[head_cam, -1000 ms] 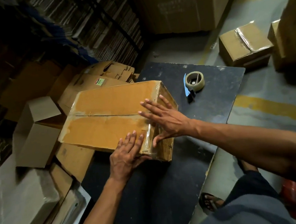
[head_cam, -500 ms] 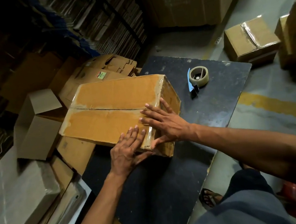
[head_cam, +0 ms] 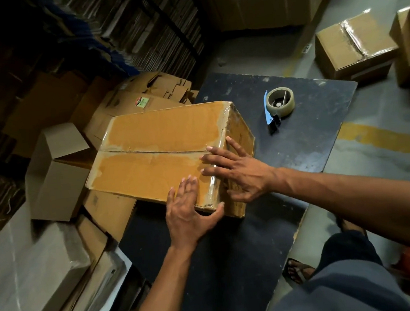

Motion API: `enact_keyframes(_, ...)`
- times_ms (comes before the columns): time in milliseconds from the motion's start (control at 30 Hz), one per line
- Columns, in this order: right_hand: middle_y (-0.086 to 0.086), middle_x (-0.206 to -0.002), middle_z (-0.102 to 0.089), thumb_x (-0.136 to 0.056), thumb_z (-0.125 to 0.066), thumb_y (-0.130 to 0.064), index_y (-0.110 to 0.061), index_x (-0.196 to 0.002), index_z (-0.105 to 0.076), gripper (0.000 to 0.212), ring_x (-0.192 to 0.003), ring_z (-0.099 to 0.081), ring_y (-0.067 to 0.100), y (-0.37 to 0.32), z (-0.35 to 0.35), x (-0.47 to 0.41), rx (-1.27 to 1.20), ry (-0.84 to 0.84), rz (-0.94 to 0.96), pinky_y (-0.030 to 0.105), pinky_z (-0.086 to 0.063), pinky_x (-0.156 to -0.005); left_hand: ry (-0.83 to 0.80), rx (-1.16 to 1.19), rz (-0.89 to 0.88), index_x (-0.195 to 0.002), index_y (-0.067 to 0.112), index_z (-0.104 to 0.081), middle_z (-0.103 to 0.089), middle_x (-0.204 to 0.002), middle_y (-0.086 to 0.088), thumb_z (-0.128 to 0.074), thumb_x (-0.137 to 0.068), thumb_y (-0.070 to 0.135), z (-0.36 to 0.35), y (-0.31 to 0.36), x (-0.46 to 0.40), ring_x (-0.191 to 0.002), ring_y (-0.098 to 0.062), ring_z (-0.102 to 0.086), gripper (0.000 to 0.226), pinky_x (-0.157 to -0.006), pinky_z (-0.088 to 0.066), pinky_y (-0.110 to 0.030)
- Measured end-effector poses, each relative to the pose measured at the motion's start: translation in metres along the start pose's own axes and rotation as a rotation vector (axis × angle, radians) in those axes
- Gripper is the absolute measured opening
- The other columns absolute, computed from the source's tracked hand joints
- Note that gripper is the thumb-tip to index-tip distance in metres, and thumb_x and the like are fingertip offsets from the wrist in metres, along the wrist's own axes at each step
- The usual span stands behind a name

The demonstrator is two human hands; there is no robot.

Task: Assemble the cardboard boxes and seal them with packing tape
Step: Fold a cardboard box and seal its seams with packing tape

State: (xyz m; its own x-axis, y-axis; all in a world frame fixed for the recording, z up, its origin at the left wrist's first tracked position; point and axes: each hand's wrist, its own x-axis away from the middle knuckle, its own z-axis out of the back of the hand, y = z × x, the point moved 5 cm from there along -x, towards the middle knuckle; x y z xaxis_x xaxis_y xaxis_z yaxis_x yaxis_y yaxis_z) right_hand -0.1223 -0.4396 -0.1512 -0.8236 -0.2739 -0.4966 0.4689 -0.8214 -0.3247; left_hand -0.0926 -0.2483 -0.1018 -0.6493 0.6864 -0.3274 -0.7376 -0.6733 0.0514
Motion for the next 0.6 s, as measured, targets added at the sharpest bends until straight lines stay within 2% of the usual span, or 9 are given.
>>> enact_keyframes(100,0.011,-0.171,-0.016,-0.081,-0.064,-0.069,-0.021,-0.163,-0.026,0.102,-0.159,0.003,0.031,0.0,0.001,0.002,0.036,-0.029,-0.007,0.074,0.001,-0.118,0.029,0.023,0.047,-0.141,0.005,-0.062,-0.06,-0.145,-0.013,-0.067,-0.079,0.063,-0.003,0.004,0.002,-0.139,-0.026,-0.053,0.085,-0.115,-0.041,-0.059)
enact_keyframes(233,0.011,-0.171,-0.015,-0.069,-0.05,-0.098,-0.022,-0.164,-0.023,0.125,-0.159,0.006,0.032,-0.006,-0.001,0.002,0.082,-0.034,-0.061,0.074,0.003,-0.119,0.008,0.025,0.065,-0.14,0.008,-0.062,-0.06,-0.145,-0.012,-0.065,-0.08,0.063,-0.005,0.003,0.002,-0.14,-0.024,-0.052,0.081,-0.116,-0.039,-0.058)
enact_keyframes(300,0.011,-0.17,-0.018,-0.066,-0.05,-0.099,-0.022,-0.163,-0.027,0.125,-0.159,0.004,0.032,-0.01,-0.006,0.002,0.087,-0.017,-0.101,0.074,0.0,-0.118,-0.004,0.023,0.073,-0.139,0.008,-0.063,-0.061,-0.143,-0.011,-0.065,-0.08,0.063,-0.003,0.004,0.0,-0.139,-0.023,-0.053,0.081,-0.115,-0.04,-0.059)
enact_keyframes(400,0.009,-0.17,-0.021,-0.072,-0.058,-0.089,-0.025,-0.161,-0.03,0.113,-0.159,0.003,0.031,-0.01,-0.015,0.002,0.088,0.0,-0.154,0.074,-0.006,-0.118,-0.021,0.037,0.103,-0.138,0.01,-0.065,-0.062,-0.143,-0.009,-0.067,-0.077,0.066,-0.002,0.004,-0.003,-0.139,-0.021,-0.053,0.082,-0.114,-0.041,-0.059)
enact_keyframes(500,0.008,-0.169,-0.021,-0.07,-0.064,-0.086,-0.029,-0.159,-0.029,0.111,-0.159,0.002,0.031,-0.006,-0.022,0.001,0.095,-0.007,-0.154,0.072,-0.008,-0.118,-0.05,0.099,0.096,-0.142,0.013,-0.061,-0.057,-0.149,-0.005,-0.067,-0.075,0.079,0.0,-0.003,-0.002,-0.145,-0.017,-0.046,0.095,-0.119,-0.035,-0.056)
enact_keyframes(600,0.01,-0.169,-0.021,-0.068,-0.062,-0.09,-0.027,-0.16,-0.031,0.115,-0.159,0.0,0.033,-0.005,-0.025,0.0,0.109,-0.006,-0.12,0.073,-0.008,-0.118,-0.148,0.091,-0.091,-0.156,0.012,-0.043,-0.038,-0.164,-0.007,-0.06,-0.074,0.09,-0.002,-0.012,0.006,-0.155,-0.02,-0.03,0.115,-0.125,-0.024,-0.054)
